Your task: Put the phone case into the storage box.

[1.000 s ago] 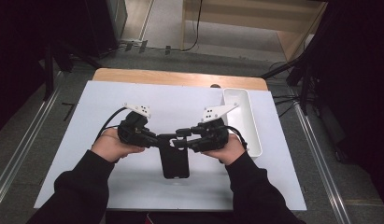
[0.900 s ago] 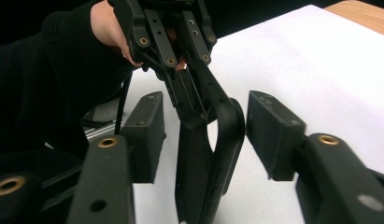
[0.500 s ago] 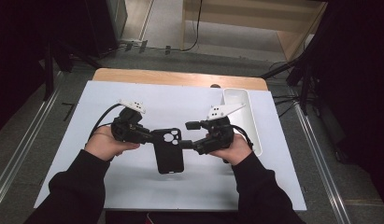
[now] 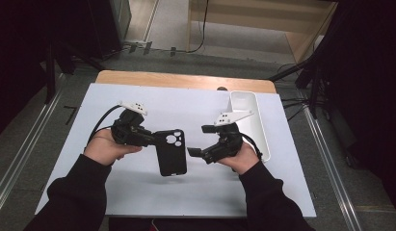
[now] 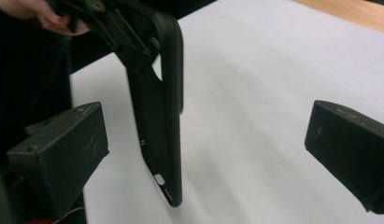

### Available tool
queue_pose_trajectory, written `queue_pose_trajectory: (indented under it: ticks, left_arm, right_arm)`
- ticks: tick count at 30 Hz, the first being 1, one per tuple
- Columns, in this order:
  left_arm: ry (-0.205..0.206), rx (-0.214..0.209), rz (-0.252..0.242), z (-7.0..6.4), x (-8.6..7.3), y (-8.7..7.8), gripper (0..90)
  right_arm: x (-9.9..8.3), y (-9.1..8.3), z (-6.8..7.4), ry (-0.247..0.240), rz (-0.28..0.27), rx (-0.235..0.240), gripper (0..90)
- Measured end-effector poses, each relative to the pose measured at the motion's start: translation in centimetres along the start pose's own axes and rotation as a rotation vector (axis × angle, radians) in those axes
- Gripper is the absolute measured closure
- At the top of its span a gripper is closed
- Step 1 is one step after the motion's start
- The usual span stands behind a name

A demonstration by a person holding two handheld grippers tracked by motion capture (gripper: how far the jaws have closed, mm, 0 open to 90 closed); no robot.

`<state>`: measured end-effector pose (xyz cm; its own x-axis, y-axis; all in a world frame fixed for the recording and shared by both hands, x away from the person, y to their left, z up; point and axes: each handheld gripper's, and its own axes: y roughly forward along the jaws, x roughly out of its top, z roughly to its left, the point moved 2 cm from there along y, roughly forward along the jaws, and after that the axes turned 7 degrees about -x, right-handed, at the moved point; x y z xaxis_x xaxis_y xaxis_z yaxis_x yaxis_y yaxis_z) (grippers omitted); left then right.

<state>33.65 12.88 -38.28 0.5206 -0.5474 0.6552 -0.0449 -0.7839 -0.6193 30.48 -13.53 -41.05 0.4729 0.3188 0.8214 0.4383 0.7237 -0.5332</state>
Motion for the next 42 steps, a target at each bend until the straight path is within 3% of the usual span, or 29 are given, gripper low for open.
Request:
queue_pose_trajectory:
  ticks: [12,15,19,26,32,42]
  left_arm:
    - [-0.049,0.087,-0.037,-0.1,0.4,-0.9,80.1]
    - [-0.069,0.112,-0.049,-0.1,0.5,-1.0,80.0]
    - [-0.080,0.154,-0.074,-0.1,0.6,-1.3,80.0]
    - [-0.119,0.231,-0.112,-0.1,0.7,-1.5,80.0]
    - [-0.169,0.264,-0.144,0.0,0.8,-1.6,80.0]
    - [-0.216,0.298,-0.161,0.3,0.7,-1.4,80.1]
  right_arm:
    - [-0.4,-0.1,0.7,0.038,-0.030,-0.060,0.0]
    - [-0.5,0.0,0.8,0.042,-0.049,-0.096,0.0]
    - [-0.6,-0.2,0.6,0.069,-0.083,-0.123,4.9]
    - [-0.9,0.3,0.7,0.087,-0.078,-0.154,4.9]
    - [-1.1,0.7,0.9,0.102,-0.086,-0.191,4.8]
    - [-1.4,1.7,1.8,0.108,-0.098,-0.230,4.8]
